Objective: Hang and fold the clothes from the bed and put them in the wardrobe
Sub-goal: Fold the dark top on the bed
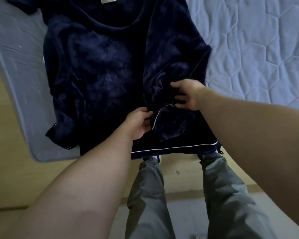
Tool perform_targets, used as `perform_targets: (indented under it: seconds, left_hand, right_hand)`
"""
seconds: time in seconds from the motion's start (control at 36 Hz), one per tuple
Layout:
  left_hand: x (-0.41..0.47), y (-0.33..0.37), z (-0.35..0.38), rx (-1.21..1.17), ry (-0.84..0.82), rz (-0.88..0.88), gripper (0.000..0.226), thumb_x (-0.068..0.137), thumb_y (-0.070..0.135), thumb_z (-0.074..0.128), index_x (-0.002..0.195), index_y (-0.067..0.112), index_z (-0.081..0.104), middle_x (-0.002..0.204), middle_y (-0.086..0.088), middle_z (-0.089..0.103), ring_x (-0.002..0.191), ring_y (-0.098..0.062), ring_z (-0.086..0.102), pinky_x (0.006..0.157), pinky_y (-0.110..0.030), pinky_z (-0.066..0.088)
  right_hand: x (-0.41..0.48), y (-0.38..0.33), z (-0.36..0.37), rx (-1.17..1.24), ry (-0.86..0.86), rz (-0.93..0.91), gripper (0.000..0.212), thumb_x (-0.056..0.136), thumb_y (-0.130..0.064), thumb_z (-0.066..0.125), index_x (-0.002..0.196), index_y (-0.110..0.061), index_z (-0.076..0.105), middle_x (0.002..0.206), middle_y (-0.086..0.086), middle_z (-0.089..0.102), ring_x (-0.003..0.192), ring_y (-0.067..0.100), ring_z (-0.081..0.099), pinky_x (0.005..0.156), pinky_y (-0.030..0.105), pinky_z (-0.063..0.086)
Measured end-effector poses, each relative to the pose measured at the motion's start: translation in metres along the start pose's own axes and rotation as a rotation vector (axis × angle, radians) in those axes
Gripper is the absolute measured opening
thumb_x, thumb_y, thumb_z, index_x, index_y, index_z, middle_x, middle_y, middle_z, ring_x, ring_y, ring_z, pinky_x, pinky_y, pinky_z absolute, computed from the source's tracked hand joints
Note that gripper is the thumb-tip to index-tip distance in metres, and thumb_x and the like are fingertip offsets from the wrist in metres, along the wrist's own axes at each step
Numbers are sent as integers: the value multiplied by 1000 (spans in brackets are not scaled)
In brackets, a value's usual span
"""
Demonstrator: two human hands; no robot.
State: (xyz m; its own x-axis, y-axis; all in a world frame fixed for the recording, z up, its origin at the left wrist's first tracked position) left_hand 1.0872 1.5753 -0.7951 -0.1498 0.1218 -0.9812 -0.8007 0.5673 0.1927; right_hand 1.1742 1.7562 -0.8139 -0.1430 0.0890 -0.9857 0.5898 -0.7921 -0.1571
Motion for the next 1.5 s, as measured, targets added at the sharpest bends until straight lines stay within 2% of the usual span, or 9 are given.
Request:
perform_targets:
  seconds: [0.28,0.64,0.89,0.97,1.11,1.22,1.28,1.39,1.5]
  left_hand:
    - [1,1,2,106,-77,-32,34,96,42,60,121,22,69,114,-4,74,109,-23,69,98,-37,52]
    - [9,33,-46,262,322,283,7,94,34,67,90,30,71,95,3,76,94,-19,71,92,-41,57]
    - [0,47,-55,421,538,385,23,80,21,80,96,24,65,87,11,62,76,-7,62,67,-17,46]
    - [-5,54,-44,483,446,427,10,79,27,81,80,26,70,80,11,69,79,-11,68,69,-20,50]
    - [-13,44,-19,580,116,295,59,63,79,70,95,30,74,96,14,74,91,-5,67,76,-23,50]
    - [-8,49,-33,586,190,360,9,86,31,77,84,27,70,84,7,73,86,-13,69,79,-25,55]
    - [-6,51,-45,519,235,348,10,94,20,68,84,24,68,88,1,71,92,-19,67,85,-30,54]
    - [-4,41,-63,344,215,215,9,99,25,60,99,23,69,110,-9,72,106,-30,68,96,-49,54]
    - [-6,34,-73,203,192,138,27,95,41,65,111,20,70,110,-10,74,95,-29,73,85,-50,59]
  right_hand:
    - [-19,83,31,-253,-346,302,43,83,-35,77,118,-12,68,104,9,77,93,27,75,85,42,59]
    - [-44,113,50,-99,-439,309,42,80,0,68,121,-6,62,100,13,76,90,31,75,81,50,59]
    - [-64,112,57,67,-565,277,59,70,-23,88,124,-11,66,115,9,74,101,26,73,80,39,60]
    - [-75,114,67,57,-674,258,61,77,-20,82,134,-10,61,129,8,66,112,23,66,100,38,53]
    - [-85,117,82,118,-826,290,93,85,16,56,156,-35,25,151,21,41,124,41,59,100,48,52]
    - [-64,117,80,-62,-526,168,50,95,2,55,135,-29,56,129,11,67,110,29,69,82,41,59]
    - [-51,109,65,-135,-246,77,26,97,-16,58,120,-25,64,121,5,68,108,24,66,80,39,56]
    - [-41,108,64,-85,-108,61,44,87,-46,71,123,-22,62,119,-1,65,111,22,61,93,41,51]
    - [-42,111,80,-74,-156,73,37,85,-47,74,112,-24,66,108,-4,72,99,20,68,78,37,53]
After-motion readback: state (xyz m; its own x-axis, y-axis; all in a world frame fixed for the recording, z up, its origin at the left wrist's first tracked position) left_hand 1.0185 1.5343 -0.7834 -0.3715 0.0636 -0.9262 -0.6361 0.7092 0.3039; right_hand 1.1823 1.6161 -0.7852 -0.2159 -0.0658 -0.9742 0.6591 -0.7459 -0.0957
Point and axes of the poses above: each hand's wrist, its own x-axis towards the middle knuckle, its own z-axis out of the palm, y = z × x, the point moved 9 cm from there along x, towards the middle knuckle
